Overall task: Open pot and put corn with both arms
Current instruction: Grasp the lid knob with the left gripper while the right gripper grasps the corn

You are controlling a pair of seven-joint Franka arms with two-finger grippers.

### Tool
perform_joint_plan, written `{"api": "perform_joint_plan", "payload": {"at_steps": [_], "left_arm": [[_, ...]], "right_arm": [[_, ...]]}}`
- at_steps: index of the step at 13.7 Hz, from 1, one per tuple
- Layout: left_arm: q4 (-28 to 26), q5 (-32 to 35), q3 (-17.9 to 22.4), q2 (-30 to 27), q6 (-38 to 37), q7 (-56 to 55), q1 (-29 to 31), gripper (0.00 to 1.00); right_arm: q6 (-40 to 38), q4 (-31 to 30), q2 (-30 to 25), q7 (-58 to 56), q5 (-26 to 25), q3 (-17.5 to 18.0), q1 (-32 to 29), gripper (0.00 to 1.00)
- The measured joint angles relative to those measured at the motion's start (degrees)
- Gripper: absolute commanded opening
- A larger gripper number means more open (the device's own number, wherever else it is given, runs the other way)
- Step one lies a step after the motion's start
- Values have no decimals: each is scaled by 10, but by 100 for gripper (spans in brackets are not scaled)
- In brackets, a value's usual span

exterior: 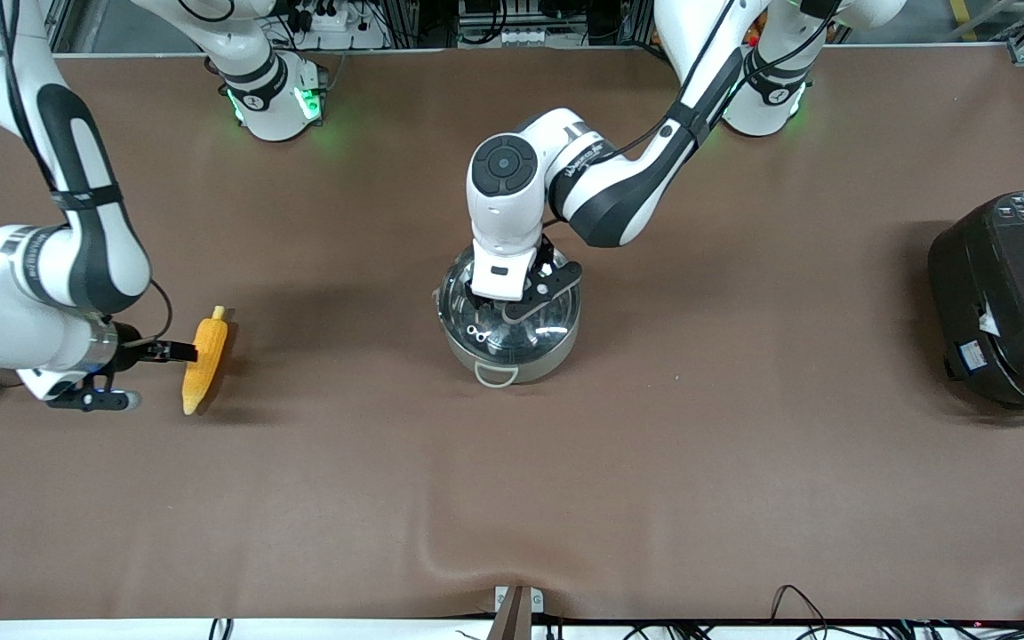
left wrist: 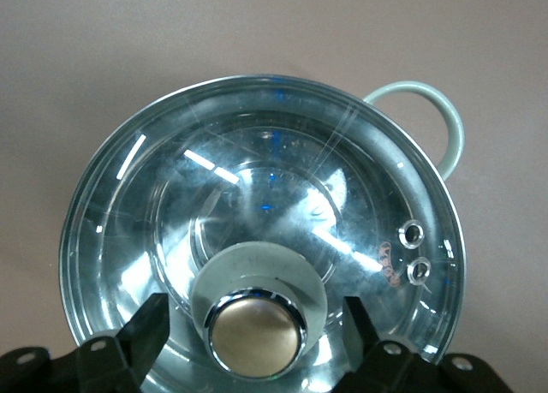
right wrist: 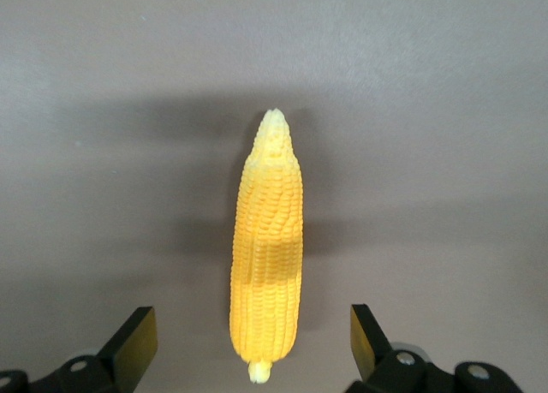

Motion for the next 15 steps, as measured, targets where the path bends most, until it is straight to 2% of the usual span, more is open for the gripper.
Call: {"api": "perform_joint_plan", "payload": {"at_steps": [1, 7, 8, 15], "left_arm": [[0, 0, 0, 0, 0, 0, 0, 75], [1, 0, 1, 1, 1, 0, 0, 4], [1, 0, 1, 1, 1, 0, 0, 0], [7, 2, 0, -10, -14, 33, 0, 0]], "right_arm": [[12, -8, 5, 0, 0, 0, 0, 100], [35, -15, 50, 0, 1, -1, -1, 100], [36, -15, 55, 0, 1, -1, -1, 100], [56, -33, 67, 0, 2, -2, -2, 100]]}}
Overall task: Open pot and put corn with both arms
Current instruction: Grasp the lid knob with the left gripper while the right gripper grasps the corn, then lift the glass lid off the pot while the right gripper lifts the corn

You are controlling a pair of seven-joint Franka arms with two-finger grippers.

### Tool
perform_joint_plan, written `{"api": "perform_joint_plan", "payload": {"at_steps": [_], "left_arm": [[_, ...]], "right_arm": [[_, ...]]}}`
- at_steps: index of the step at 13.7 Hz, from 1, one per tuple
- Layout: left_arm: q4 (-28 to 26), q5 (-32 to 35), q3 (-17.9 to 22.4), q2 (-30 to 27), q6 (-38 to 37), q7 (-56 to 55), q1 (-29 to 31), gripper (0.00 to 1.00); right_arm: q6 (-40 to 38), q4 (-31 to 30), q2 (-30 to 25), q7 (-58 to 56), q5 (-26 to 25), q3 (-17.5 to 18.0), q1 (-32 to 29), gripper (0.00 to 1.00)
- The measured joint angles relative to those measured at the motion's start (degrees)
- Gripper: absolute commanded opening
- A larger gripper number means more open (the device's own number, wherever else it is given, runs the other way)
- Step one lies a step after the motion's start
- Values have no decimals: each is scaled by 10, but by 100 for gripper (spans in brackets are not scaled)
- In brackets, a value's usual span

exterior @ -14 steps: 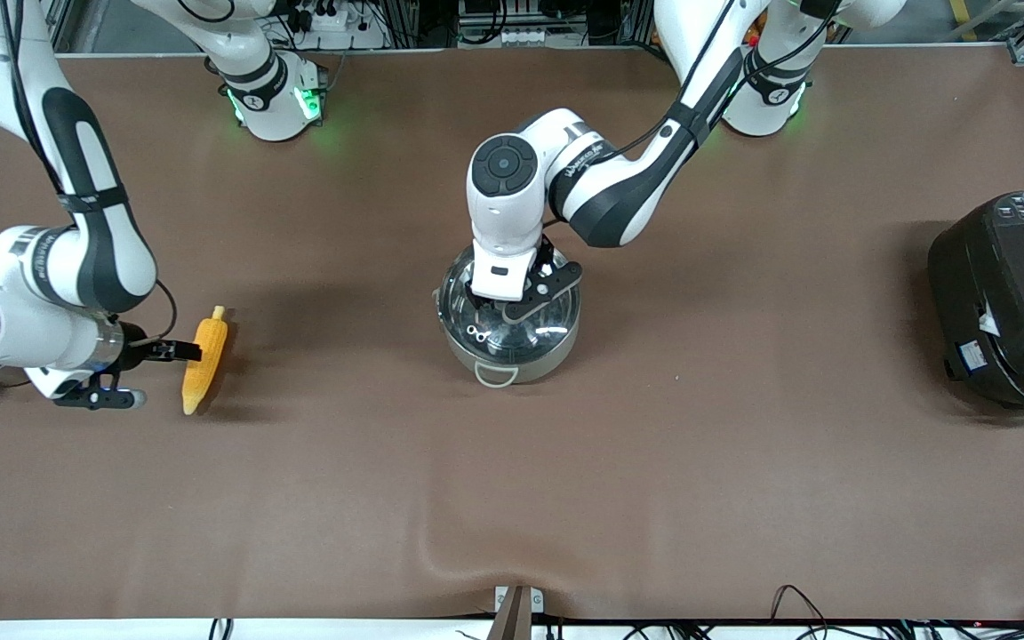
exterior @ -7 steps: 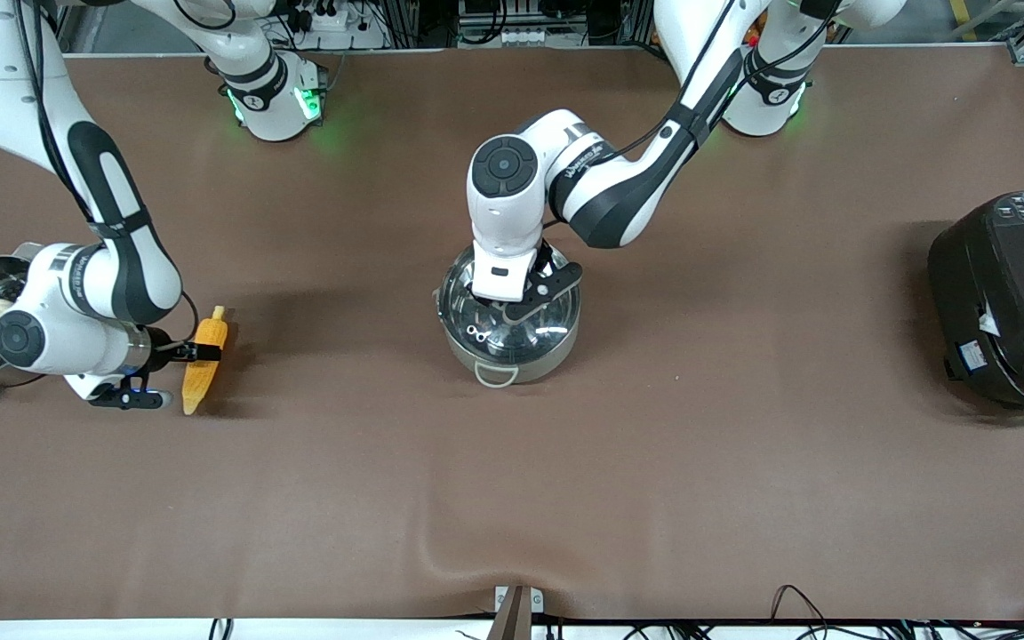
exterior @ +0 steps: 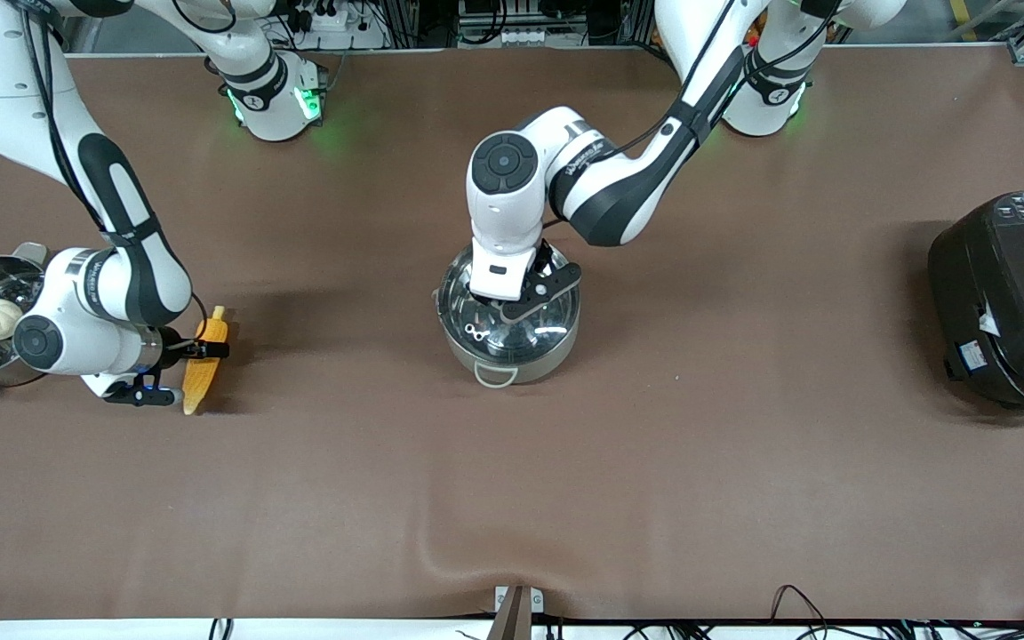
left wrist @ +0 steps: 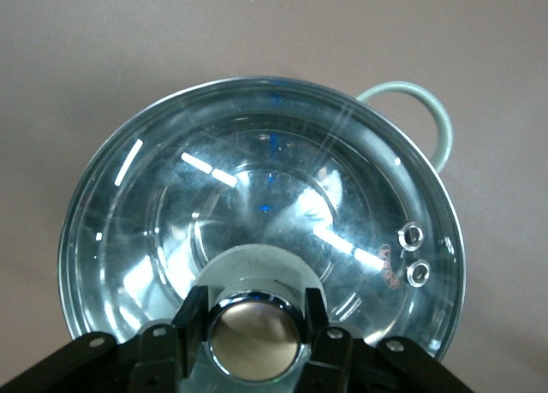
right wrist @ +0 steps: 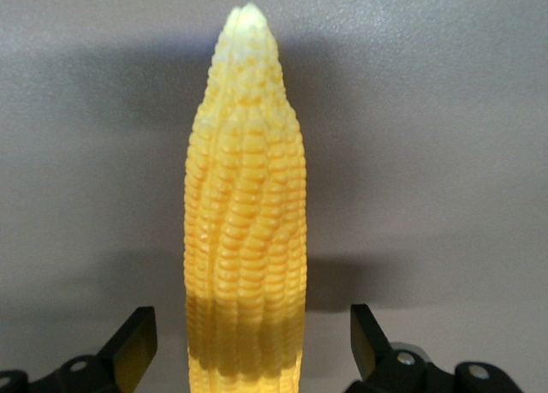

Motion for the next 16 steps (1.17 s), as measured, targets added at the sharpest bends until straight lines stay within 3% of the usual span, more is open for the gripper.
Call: {"api": "perform_joint_plan", "payload": {"at_steps": [1, 3, 4, 5, 8, 11, 14, 16], "left_arm": [[4, 0, 0, -13, -21, 11, 1, 0], [10, 0, 2, -53, -82, 40, 4, 0], [10, 1, 4, -77, -117, 61, 10, 0], [9, 1, 6, -102, -148, 90, 23, 0], [-18, 1, 8, -177, -188, 225, 106, 0], [-88, 2, 10, -234, -190, 390, 214, 0], [-159, 2, 10, -249, -163, 474, 294, 0], [-229, 2, 9, -248, -86, 498, 335, 0]], "right_arm": [[4, -3, 0, 0, 0, 0, 0, 98], [6, -11, 0, 0, 0, 0, 0, 32], [7, -14, 0, 0, 0, 0, 0, 10], [7, -16, 0, 0, 0, 0, 0, 0], [10, -17, -1, 0, 1, 0, 0, 0], [-15, -10, -18, -3, 1, 5, 1, 0], [-129, 18, -76, -4, 1, 42, 3, 0], [-242, 55, -114, -4, 6, 85, 4, 0]]}}
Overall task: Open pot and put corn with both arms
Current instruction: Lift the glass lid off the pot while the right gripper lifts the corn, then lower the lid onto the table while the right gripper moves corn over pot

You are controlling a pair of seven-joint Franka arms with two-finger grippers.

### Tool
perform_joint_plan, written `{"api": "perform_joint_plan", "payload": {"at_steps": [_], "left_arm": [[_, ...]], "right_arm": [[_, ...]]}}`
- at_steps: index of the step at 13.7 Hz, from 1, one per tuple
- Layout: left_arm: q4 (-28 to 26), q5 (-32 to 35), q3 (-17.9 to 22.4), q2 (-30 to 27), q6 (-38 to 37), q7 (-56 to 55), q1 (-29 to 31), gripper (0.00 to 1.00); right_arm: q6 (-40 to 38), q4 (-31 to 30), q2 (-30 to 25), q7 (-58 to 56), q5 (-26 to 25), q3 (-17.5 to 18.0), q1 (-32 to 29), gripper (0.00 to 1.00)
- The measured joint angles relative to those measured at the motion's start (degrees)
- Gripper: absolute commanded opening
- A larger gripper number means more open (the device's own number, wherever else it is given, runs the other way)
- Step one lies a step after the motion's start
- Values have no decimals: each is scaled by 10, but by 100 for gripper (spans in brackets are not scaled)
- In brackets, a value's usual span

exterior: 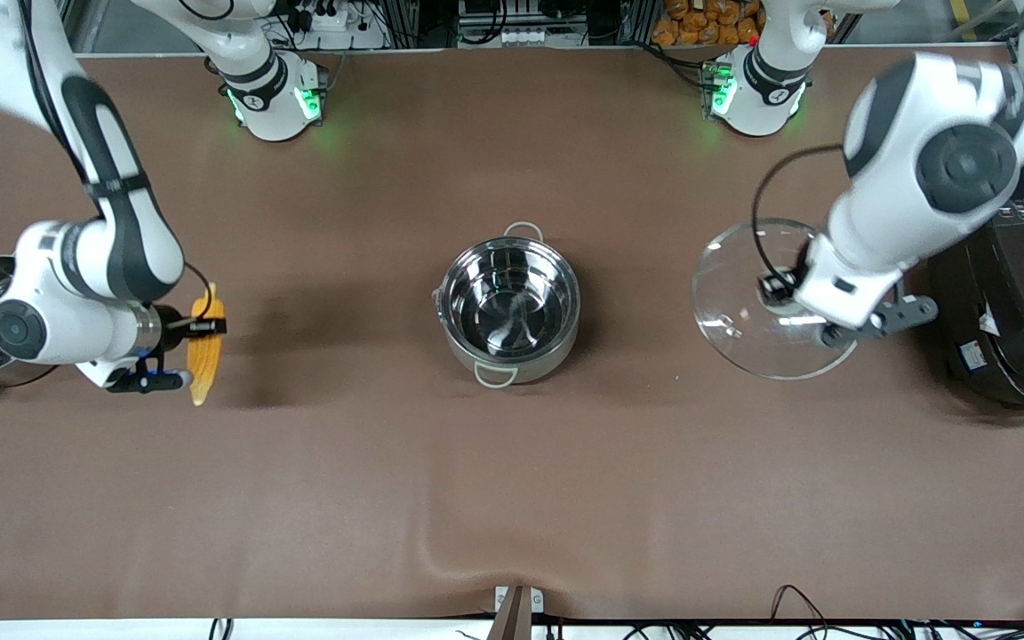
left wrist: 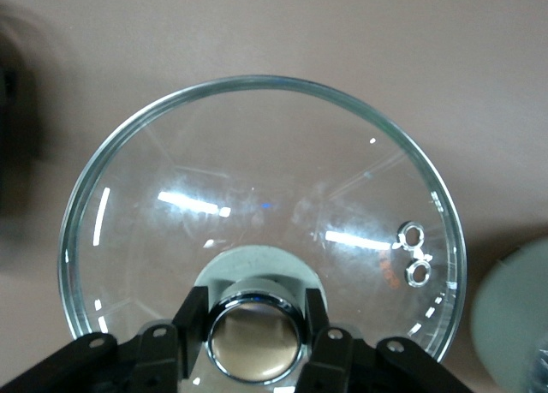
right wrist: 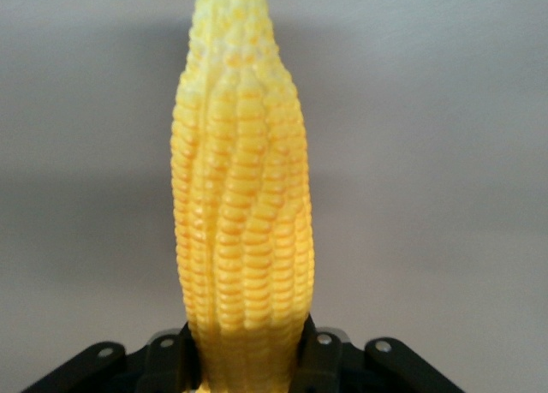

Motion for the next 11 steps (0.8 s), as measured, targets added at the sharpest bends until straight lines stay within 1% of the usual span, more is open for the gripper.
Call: {"api": "perform_joint_plan", "payload": {"at_steps": [2, 3, 4, 5, 7, 9, 11], "left_arm": [[-82, 0, 0, 3, 102, 13, 25, 0], [-121, 0, 0, 5, 150, 13, 31, 0], [-158, 0, 0, 8, 195, 13, 35, 0], [-190, 0, 0, 11, 232, 13, 36, 0], [-234, 0, 0, 20, 286, 13, 37, 0], [-257, 17, -1, 33, 324, 13, 44, 0], [-268, 41, -1, 50, 353, 13, 58, 0]], "right_arm": [[-92, 58, -19, 2, 7, 53, 3, 0], [-122, 87, -23, 4, 9, 73, 11, 0], [-140, 110, -24, 7, 10, 85, 28, 0], [-147, 128, -24, 13, 10, 89, 54, 0], [-147, 154, -20, 56, 9, 91, 121, 0], [-142, 182, 0, 125, 9, 92, 189, 0], [-132, 220, 40, 163, 7, 91, 241, 0]]}}
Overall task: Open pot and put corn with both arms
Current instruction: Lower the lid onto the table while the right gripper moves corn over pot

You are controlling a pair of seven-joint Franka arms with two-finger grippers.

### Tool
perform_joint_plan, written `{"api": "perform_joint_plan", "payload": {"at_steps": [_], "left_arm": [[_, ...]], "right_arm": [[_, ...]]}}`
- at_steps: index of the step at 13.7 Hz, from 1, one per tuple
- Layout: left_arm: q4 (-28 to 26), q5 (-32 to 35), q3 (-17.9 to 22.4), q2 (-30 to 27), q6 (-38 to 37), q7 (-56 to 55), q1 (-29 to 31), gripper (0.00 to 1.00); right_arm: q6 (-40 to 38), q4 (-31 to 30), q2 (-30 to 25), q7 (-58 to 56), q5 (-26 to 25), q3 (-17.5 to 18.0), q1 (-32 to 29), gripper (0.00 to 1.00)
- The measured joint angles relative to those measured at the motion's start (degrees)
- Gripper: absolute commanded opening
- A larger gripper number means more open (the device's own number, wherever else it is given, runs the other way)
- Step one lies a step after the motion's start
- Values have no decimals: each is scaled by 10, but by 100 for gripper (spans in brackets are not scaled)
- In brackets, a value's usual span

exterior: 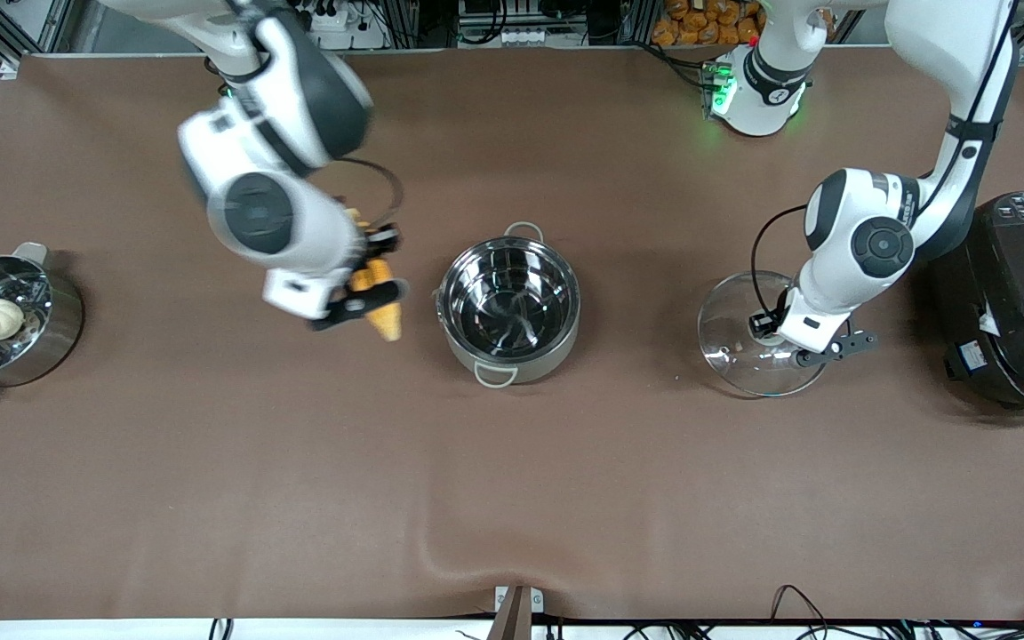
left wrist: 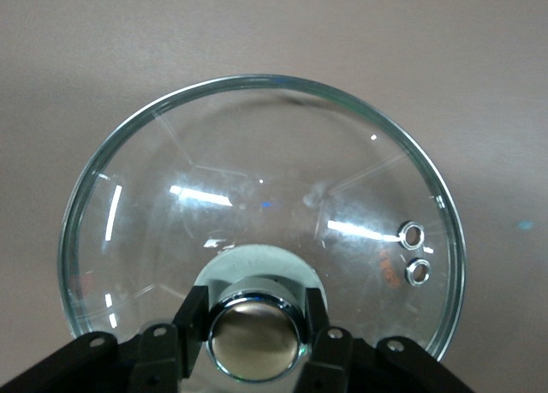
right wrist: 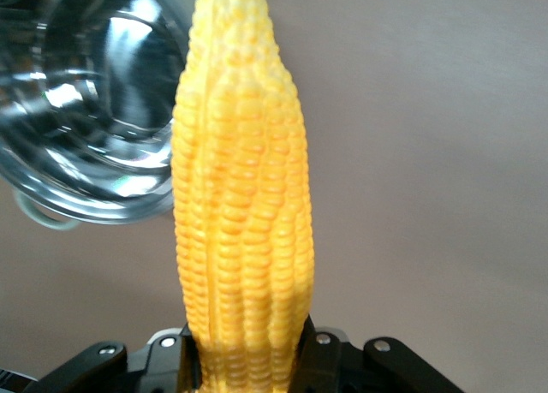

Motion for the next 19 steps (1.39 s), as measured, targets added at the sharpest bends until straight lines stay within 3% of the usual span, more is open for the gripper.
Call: {"api": "perform_joint_plan", "payload": {"at_steps": [5, 6, 7, 8, 9, 14, 19], "left_arm": [[-1, 4, -1, 25, 19, 2, 10, 0], [-1, 4, -1, 25, 19, 2, 11, 14], [-1, 4, -2, 25, 19, 2, 11, 41], [-1, 4, -2, 25, 19, 2, 11, 82], [-1, 4, -2, 25, 19, 2, 11, 100], [25, 4, -2, 20, 11, 2, 12, 100], [142, 4, -2, -26, -139, 2, 15, 100]], "right_arm": [[75, 61, 95, 8, -14, -2, 51, 0], [89, 65, 108, 8, -29, -3, 61, 0], [99, 68, 117, 8, -44, -3, 72, 0], [104, 69, 125, 8, -56, -3, 84, 0], [106, 71, 131, 9, -66, -3, 95, 0], [107, 72, 145, 14, -100, -4, 128, 0], [151, 72, 164, 14, -134, -6, 148, 0]]}}
